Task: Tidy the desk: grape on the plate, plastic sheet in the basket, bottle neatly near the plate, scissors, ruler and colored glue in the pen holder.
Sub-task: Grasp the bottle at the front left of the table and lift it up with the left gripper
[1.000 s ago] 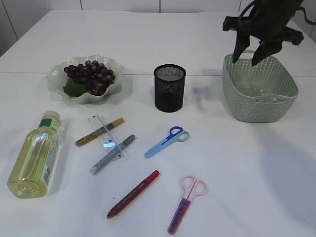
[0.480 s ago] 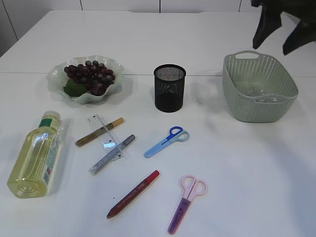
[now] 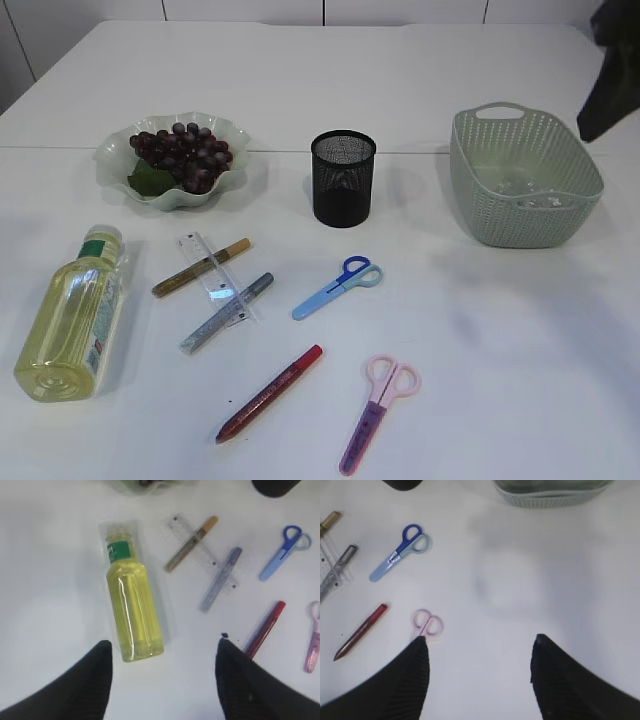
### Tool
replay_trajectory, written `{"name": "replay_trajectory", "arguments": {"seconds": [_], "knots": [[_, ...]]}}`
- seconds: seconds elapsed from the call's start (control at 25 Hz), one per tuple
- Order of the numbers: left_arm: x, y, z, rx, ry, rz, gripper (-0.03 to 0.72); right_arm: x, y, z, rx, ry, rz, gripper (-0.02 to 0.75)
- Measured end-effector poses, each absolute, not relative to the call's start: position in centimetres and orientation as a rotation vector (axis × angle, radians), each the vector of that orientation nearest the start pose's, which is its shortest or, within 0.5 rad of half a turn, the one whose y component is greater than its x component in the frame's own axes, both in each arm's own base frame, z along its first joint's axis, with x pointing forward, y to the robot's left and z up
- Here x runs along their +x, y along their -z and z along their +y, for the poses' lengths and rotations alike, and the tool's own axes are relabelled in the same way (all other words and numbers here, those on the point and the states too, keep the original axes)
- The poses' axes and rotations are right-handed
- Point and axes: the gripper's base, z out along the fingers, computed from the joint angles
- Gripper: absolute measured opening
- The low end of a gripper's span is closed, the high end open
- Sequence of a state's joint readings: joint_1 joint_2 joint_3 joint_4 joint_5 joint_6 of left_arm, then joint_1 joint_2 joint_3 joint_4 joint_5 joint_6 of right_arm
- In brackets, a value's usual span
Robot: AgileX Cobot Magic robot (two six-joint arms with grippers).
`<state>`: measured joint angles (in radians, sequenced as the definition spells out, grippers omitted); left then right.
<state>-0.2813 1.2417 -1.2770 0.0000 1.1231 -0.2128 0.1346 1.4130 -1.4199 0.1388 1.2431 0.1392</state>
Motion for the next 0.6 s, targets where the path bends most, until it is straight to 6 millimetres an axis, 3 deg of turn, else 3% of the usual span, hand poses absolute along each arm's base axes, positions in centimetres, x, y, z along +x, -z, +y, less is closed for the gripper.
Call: {"name": "replay_trajectory", "arguments": {"seconds": [0.28, 0.6], "knots": [[26.4, -33.8, -7.6, 0.066, 0.138, 2.763, 0.48, 23.7, -35.6, 4.4, 0.028, -0.264, 2.776, 0.503], [29.5, -30.3, -8.1, -0.026, 0.057, 2.863, 0.566, 22.9, -34.1, 4.3, 0.029, -0.257, 2.826, 0.503]]}}
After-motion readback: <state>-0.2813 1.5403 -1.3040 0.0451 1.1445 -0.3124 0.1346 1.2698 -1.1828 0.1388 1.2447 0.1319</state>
